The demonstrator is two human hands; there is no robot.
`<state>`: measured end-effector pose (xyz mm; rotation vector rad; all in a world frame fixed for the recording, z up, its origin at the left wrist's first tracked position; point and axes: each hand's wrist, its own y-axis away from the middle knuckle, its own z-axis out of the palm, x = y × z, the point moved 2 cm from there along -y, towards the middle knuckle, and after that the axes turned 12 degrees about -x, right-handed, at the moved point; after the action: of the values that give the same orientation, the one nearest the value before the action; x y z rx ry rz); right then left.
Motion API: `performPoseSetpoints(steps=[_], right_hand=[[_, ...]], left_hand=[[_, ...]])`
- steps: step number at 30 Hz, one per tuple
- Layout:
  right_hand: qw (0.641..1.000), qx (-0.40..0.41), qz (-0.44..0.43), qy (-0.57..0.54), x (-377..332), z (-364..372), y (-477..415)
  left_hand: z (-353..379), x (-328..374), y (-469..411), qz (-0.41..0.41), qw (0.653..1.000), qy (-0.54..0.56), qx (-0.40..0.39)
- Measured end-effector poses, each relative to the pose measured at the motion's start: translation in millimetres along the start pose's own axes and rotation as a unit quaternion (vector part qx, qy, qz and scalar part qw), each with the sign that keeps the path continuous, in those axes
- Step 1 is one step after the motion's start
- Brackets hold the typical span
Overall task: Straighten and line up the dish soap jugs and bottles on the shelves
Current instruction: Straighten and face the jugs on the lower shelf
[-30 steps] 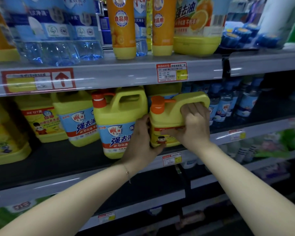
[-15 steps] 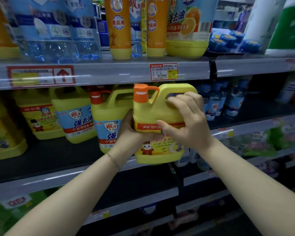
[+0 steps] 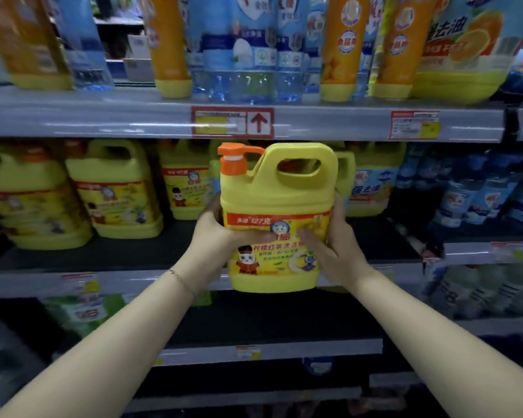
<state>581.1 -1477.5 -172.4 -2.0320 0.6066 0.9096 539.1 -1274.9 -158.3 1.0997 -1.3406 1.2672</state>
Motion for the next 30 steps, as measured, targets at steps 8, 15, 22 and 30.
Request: performPoseSetpoints(steps=[8,15,22,30], right_hand=[[0.998,-0.032,0.047,-0.021,-20,105,-71],[0.999,-0.011,0.028,0.029,-28,196,-126],[0.997,-0.031,0.055,0.042,-14,254,-159],[0.987,-0.033,0.107,0.115,0,260,-183]], left_hand=[[-115,8,36,0.014,0.999,-0.004,0.052],[-220,5,50,0.029,0.995,-0.041,0.089],[-285,-14,37,0.03,0.989,-0.111,0.096],[-303,-26,15,0.082,0.976,-0.181,0.091]])
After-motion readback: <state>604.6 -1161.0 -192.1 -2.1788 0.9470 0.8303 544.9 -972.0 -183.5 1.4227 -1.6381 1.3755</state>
